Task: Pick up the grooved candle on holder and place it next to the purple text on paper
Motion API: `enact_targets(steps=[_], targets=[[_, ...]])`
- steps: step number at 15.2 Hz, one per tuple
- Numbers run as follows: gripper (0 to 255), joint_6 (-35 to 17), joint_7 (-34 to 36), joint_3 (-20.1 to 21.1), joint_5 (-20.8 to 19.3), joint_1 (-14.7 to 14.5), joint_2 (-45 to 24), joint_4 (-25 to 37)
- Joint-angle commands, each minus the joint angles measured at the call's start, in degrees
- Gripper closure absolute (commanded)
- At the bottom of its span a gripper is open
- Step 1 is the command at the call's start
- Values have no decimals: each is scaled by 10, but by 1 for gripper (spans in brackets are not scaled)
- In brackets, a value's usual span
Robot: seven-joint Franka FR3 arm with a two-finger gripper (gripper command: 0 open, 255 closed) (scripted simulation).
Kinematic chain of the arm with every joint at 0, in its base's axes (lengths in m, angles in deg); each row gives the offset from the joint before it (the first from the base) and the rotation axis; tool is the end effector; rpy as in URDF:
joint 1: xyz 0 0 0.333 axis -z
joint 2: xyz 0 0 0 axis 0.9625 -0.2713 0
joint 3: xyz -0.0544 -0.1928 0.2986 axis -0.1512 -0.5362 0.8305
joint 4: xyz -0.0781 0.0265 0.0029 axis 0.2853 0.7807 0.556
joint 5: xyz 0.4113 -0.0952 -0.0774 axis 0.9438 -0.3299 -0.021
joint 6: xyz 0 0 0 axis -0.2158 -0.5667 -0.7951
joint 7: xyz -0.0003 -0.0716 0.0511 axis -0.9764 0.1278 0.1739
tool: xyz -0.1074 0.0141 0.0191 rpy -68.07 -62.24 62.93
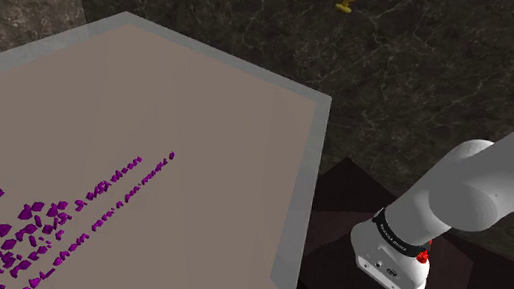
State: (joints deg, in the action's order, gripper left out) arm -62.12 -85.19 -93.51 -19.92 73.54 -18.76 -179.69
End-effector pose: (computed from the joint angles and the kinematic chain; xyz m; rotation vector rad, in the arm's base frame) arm 0.4601 -0.0663 0.7773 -3.1285 0.0299 -0.0331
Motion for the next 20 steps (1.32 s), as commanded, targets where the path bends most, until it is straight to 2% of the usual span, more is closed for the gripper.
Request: enact_targets(steps=[1,10,20], targets=[[255,2,27,18,1,-8,26,-24],[255,9,152,106,31,-43,103,-93],[255,16,295,212,81,-79,131,-105]])
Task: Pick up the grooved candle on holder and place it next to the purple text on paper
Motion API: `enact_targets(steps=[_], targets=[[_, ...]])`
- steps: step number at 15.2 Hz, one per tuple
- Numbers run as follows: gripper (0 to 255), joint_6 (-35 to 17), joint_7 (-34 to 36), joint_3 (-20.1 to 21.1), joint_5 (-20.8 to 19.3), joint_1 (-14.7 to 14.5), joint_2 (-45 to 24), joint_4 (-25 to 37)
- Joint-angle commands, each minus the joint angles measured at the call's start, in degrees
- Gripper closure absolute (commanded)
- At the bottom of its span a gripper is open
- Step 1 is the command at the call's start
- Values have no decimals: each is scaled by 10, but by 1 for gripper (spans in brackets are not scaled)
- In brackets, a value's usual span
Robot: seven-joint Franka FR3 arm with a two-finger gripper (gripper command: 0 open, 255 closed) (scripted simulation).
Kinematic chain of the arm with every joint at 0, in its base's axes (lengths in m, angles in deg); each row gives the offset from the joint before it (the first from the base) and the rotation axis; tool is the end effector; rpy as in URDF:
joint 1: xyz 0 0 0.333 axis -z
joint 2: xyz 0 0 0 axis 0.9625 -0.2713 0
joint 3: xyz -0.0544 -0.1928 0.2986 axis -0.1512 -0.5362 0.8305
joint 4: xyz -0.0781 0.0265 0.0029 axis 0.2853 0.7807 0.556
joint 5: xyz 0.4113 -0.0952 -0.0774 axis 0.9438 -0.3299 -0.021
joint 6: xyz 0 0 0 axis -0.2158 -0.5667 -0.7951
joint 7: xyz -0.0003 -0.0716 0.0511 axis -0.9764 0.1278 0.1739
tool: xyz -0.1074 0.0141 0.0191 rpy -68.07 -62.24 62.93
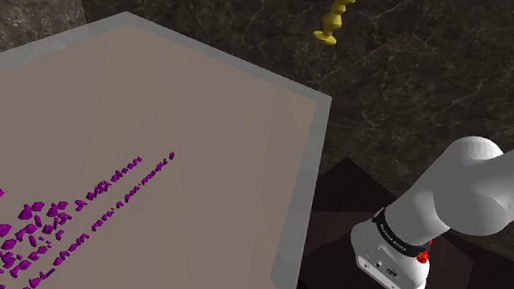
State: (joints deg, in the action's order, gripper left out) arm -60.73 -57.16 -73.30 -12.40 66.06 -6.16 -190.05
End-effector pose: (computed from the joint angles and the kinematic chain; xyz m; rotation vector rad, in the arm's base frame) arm 0.3387 0.1876 0.7756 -3.1290 0.0295 -0.0331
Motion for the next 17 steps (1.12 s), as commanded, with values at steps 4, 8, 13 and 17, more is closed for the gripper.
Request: enact_targets(steps=[4,8,13,17], targets=[[255,3,75,56,25,-16,-1,11],[255,2,137,106,39,-26,-17,34],[255,0,220,176,48,-34,-54,78],[255,-3,293,240,39,-40,-101,127]])
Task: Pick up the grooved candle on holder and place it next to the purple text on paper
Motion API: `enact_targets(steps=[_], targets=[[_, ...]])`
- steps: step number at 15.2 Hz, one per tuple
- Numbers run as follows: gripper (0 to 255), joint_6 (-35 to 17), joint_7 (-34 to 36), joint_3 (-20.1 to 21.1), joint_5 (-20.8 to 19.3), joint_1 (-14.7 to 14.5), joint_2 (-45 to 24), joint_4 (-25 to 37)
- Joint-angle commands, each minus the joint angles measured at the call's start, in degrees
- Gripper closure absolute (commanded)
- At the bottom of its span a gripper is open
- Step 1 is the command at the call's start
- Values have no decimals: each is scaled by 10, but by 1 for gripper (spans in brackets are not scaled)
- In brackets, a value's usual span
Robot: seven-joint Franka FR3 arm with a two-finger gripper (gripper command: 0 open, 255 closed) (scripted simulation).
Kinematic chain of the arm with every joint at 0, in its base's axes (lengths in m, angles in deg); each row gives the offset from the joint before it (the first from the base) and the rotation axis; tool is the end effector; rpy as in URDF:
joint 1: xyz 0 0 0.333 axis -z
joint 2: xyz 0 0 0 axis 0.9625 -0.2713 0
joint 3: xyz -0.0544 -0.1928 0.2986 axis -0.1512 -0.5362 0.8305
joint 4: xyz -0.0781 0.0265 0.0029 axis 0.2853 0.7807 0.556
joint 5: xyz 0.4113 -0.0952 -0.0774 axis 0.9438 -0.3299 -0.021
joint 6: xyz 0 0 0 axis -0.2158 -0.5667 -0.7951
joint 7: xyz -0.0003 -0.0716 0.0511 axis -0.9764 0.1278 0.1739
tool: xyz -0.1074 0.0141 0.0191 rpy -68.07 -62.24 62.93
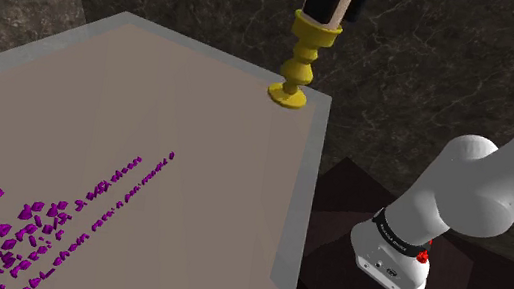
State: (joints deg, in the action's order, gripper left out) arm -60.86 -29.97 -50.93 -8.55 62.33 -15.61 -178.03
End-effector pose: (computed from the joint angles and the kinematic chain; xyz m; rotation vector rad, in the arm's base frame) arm 0.2424 0.4038 0.7799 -3.1299 0.0284 -0.0340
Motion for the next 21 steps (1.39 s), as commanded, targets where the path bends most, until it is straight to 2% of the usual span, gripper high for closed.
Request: enact_targets(steps=[1,5,21], targets=[[255,-2,41,34,-5,-5,-22,21],[255,-1,132,117,-49,-17,-101,90],[255,-131,88,83,3,-26,-19,-104]])
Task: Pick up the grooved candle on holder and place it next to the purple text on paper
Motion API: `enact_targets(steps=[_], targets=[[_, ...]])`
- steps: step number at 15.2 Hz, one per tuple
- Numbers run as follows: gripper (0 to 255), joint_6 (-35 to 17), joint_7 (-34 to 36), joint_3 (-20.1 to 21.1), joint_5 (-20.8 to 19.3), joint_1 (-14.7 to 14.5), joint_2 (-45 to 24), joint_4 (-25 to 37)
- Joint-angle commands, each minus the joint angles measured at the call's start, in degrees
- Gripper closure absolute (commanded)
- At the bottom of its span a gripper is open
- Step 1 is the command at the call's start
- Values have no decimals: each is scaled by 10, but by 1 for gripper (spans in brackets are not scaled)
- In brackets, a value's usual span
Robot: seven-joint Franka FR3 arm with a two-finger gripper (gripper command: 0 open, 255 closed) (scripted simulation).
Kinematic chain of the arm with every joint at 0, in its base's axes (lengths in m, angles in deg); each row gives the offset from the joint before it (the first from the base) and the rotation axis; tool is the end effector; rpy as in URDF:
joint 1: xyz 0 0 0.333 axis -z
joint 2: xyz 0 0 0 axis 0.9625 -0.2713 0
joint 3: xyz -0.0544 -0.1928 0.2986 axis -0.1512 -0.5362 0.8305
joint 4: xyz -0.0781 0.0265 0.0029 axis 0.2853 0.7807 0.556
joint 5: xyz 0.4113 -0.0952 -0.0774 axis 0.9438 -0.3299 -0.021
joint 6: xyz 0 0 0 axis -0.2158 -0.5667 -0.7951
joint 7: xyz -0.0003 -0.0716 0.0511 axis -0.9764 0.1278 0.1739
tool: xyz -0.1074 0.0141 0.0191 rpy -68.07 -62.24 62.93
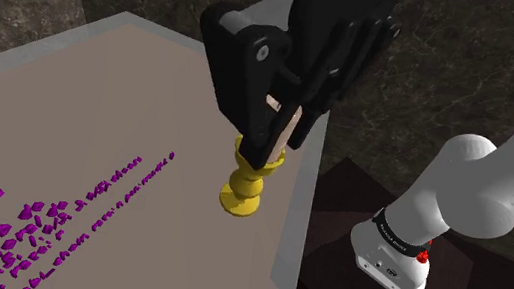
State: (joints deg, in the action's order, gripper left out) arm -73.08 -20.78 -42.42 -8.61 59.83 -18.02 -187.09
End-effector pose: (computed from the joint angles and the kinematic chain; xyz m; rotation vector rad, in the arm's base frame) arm 0.2022 0.4817 0.6929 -3.1297 0.0317 -0.0322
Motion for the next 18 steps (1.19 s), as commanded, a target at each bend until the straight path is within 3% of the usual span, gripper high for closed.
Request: enact_targets(steps=[1,18], targets=[[255,-16,-5,-3,5,-2,8,-23],[255,-145,-19,4,26,-13,33,-172]])
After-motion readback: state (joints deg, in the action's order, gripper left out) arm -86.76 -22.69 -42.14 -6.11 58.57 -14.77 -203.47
